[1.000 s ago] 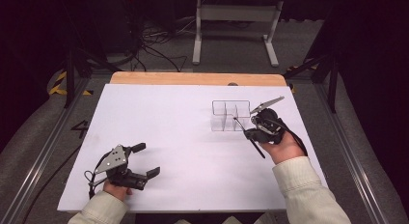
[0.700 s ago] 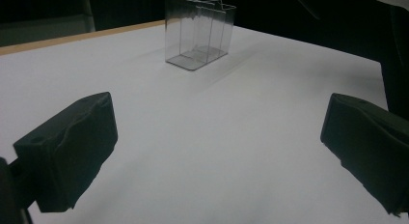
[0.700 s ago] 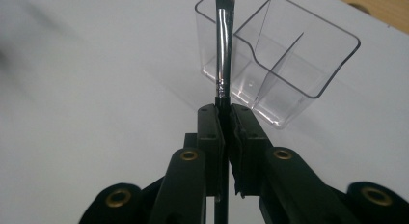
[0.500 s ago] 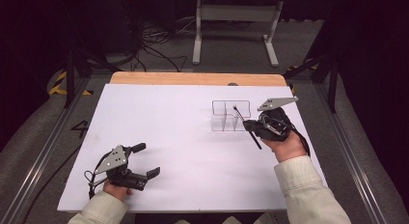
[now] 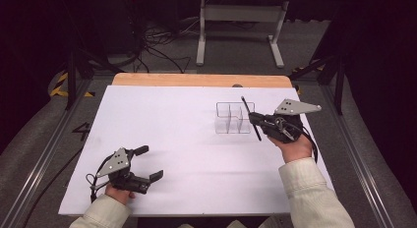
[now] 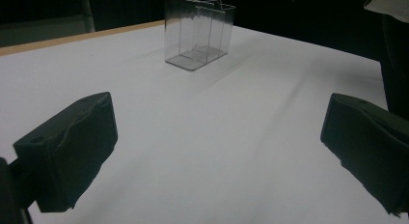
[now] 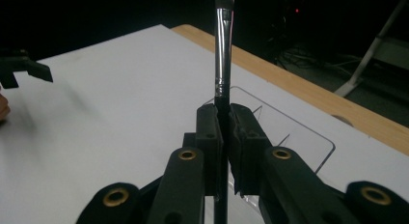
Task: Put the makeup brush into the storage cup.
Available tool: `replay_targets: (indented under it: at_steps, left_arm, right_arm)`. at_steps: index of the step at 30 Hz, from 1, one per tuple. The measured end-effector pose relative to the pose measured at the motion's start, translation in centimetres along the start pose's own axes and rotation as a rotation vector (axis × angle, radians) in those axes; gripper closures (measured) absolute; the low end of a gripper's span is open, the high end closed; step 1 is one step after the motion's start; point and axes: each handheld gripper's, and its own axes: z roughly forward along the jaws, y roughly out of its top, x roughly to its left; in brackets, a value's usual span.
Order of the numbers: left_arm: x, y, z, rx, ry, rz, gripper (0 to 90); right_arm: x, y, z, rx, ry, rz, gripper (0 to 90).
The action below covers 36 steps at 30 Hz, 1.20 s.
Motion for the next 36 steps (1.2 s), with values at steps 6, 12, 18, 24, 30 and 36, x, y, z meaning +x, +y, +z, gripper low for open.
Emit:
replay_targets:
  at_steps: [6,12,18,24,30,36]
  left_arm:
    - [0.0,0.0,0.0,0.002,-0.002,0.000,0.0]
    - [0.0,0.0,0.0,0.001,-0.003,0.001,0.0]
    - [0.0,0.0,0.0,-0.004,-0.002,-0.003,0.0]
    - [0.0,0.0,0.0,-0.005,-0.003,-0.003,0.0]
    - [0.0,0.0,0.0,-0.005,-0.005,-0.003,0.0]
    - [0.0,0.0,0.0,-0.006,-0.007,-0.003,0.0]
  right_arm:
    - [-0.3,0.1,-0.2,-0.072,0.000,0.010,83.5]
    - [-0.6,0.2,0.2,-0.126,0.000,0.010,83.4]
    - [-1.3,0.1,0.7,-0.178,0.011,0.053,83.4]
    - [-1.6,0.2,1.3,-0.206,0.004,0.047,83.4]
    - [-2.2,0.4,1.6,-0.254,-0.009,0.041,83.4]
    - [-2.5,0.9,2.3,-0.255,-0.025,0.032,83.3]
